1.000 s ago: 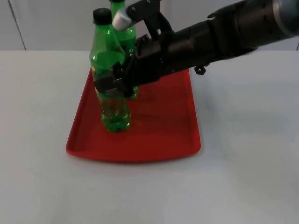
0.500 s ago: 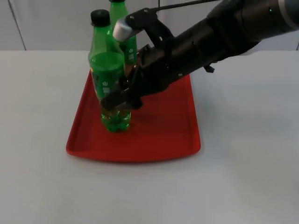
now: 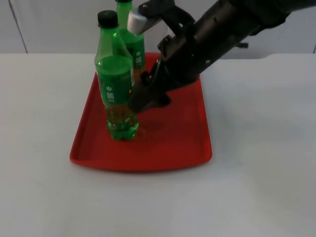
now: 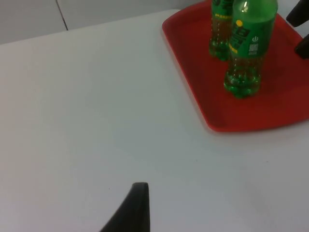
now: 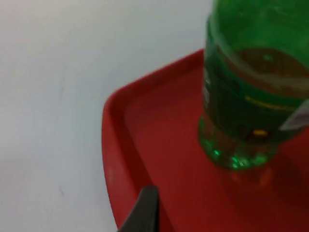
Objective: Place the bottle upright on the tray.
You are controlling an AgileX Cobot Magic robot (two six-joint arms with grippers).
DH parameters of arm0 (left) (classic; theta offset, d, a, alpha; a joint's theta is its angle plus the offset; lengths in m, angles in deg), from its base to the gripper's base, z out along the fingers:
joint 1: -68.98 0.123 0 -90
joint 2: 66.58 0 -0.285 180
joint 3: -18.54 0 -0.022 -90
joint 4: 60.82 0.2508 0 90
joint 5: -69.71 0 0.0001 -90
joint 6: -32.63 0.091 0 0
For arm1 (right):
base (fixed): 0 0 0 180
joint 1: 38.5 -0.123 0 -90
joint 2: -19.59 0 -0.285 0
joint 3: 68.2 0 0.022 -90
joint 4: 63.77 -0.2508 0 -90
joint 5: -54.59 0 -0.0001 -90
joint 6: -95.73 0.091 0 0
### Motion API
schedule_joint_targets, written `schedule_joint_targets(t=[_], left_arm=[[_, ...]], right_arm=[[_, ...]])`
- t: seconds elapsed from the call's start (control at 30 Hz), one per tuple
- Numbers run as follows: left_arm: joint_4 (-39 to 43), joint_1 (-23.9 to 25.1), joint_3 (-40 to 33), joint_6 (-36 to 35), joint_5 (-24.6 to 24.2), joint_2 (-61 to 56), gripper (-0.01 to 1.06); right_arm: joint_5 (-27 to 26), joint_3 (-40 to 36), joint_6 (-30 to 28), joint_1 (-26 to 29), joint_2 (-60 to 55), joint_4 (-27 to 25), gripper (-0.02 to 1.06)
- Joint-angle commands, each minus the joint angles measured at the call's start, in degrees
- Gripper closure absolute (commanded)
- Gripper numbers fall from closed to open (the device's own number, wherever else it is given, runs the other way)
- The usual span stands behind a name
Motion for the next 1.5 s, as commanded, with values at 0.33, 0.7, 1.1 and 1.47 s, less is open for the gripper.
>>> schedule_joint_targets(t=[0.33, 0.7, 1.1, 1.47], left_arm=[[0.3, 0.1, -0.2, 0.1, 0.1, -0.2, 0.03], [0.4, 0.1, -0.2, 0.1, 0.1, -0.2, 0.03], [0.4, 0.1, -0.2, 0.1, 0.1, -0.2, 0.03], [0.4, 0.1, -0.2, 0.1, 0.1, -0.2, 0.03]], right_arm=[[10.6, -0.3, 14.3, -0.3, 10.1, 13.4, 0.21], [7.7, -10.8, 19.1, -0.3, 25.2, 16.3, 0.21], [4.5, -25.1, 22.6, -0.3, 44.3, 16.3, 0.21], [4.2, -35.0, 24.2, -0.3, 59.1, 16.3, 0.21]])
